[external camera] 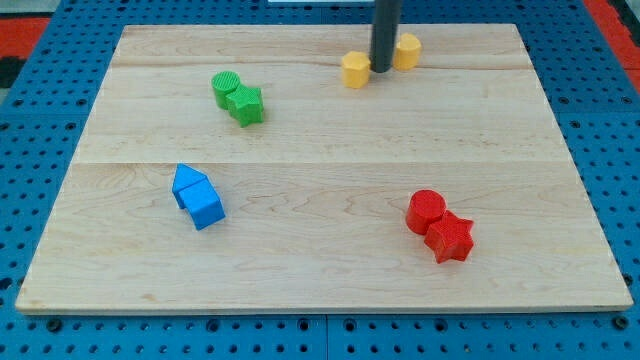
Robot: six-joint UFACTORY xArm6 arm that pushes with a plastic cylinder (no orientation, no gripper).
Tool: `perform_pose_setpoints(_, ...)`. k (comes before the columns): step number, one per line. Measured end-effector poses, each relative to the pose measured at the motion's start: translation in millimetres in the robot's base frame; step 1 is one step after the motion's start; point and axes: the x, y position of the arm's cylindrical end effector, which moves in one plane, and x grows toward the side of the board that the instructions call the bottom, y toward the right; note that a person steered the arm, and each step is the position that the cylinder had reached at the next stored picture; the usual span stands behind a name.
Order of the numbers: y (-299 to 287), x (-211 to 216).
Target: Move the yellow hexagon closer to the green star
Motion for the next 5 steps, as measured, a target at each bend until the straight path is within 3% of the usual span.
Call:
perform_pose_setpoints(2,-82,12)
perform_pose_setpoints(5,-120,-1)
